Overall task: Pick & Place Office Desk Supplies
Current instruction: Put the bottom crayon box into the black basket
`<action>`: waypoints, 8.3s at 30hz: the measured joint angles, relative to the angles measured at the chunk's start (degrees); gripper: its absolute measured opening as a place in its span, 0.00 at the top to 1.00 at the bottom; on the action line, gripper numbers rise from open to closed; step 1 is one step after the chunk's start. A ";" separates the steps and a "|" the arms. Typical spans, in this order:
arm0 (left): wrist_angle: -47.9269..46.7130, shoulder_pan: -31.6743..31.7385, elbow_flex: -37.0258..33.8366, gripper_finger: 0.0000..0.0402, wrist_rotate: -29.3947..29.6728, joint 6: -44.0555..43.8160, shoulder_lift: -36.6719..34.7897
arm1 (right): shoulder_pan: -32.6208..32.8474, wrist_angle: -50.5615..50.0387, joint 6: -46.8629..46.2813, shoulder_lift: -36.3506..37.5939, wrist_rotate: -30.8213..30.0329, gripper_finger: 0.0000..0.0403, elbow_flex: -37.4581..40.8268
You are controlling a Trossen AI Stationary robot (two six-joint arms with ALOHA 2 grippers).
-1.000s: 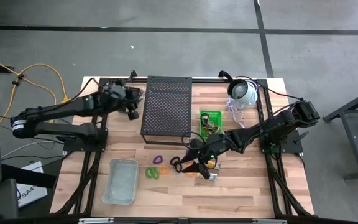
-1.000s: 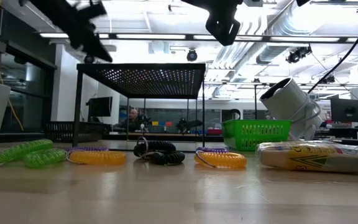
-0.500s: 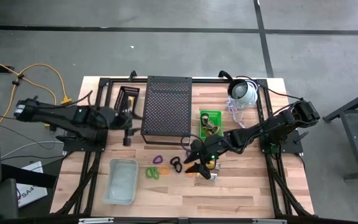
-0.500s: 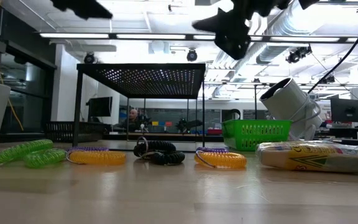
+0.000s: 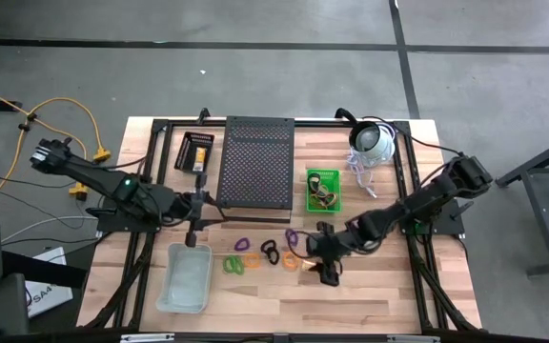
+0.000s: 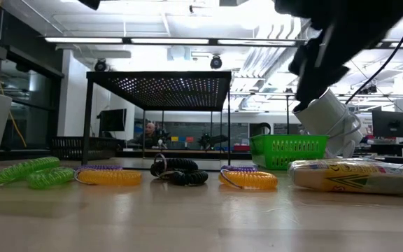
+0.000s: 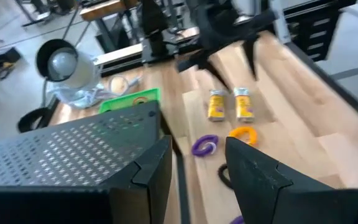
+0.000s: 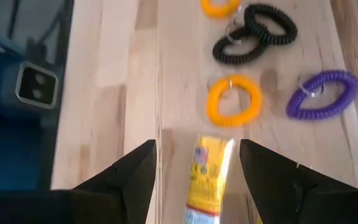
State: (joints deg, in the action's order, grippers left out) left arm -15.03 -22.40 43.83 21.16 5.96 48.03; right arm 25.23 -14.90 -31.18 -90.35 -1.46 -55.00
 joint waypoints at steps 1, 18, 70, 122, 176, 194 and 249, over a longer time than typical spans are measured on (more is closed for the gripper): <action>-0.04 -0.07 0.00 0.65 0.58 -0.01 0.49 | 0.91 -0.02 0.00 0.00 -0.68 0.45 0.00; 2.93 -0.10 0.00 0.65 0.69 -4.35 8.31 | 11.37 -1.83 -7.20 -8.69 -19.54 0.45 0.04; 4.84 -0.34 0.00 0.65 0.69 -4.10 8.35 | 14.45 2.38 -16.40 -12.73 -18.11 0.74 0.15; 16.01 -1.08 0.00 0.65 -16.48 45.16 11.02 | -10.66 47.39 -4.37 -8.52 15.18 0.74 0.02; 25.08 8.27 0.00 0.75 -31.55 46.95 19.41 | -14.88 49.73 -0.02 -8.52 16.78 0.74 -0.07; 25.58 8.27 0.00 0.78 -31.62 46.75 19.41 | -14.86 49.90 -0.04 -8.52 16.80 0.74 -0.04; 15.62 12.85 -0.02 0.78 -11.73 43.10 7.10 | -3.09 42.97 -6.76 -8.48 11.97 0.44 0.02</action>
State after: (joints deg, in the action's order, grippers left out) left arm 0.59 -9.56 43.81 9.42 49.06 55.13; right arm 22.14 28.07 -37.94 -98.83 10.50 -54.98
